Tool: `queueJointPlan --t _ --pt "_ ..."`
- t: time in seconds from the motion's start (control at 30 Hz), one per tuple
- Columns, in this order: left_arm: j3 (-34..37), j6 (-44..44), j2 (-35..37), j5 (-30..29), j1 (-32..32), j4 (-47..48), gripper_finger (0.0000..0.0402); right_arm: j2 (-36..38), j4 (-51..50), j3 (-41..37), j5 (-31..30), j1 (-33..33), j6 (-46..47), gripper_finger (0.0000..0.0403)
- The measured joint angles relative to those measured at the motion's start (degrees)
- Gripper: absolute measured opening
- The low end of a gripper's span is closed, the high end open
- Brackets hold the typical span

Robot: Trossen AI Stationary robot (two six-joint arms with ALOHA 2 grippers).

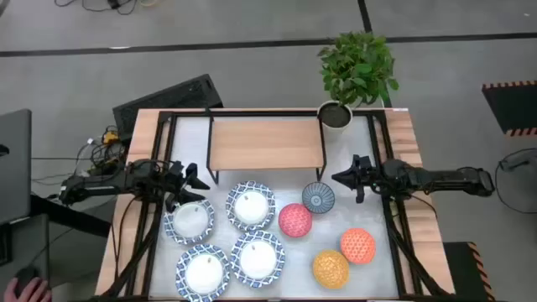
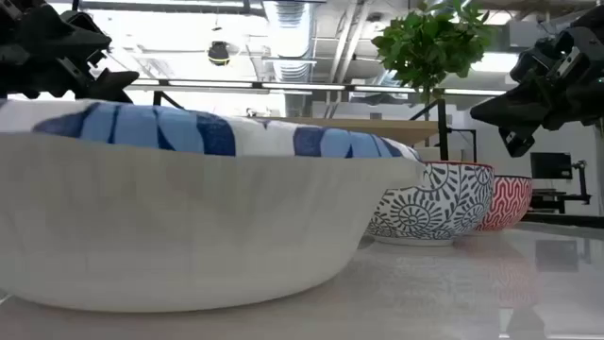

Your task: Place and stack bowls onto a shelf

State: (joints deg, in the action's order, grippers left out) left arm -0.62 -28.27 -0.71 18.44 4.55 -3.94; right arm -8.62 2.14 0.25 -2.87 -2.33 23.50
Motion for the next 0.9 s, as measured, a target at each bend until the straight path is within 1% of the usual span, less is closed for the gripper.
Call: queueJointPlan --t 0.73,0.8,0.9 --pt "0.0 0.0 0.0 0.0 0.0 0.0 0.0197 0.0 0.0 0.0 0.0 0.0 0.0 0.0043" --pt "0.0 0.0 -1.7 -0.2 -0.1 -0.1 0.0197 0.0 0.0 0.0 0.0 0.0 0.0 0.0043" --pt "0.0 0.0 -2.3 -1.2 -0.1 0.4 0.0197 0.0 0.0 0.0 0.1 0.0 0.0 0.0043"
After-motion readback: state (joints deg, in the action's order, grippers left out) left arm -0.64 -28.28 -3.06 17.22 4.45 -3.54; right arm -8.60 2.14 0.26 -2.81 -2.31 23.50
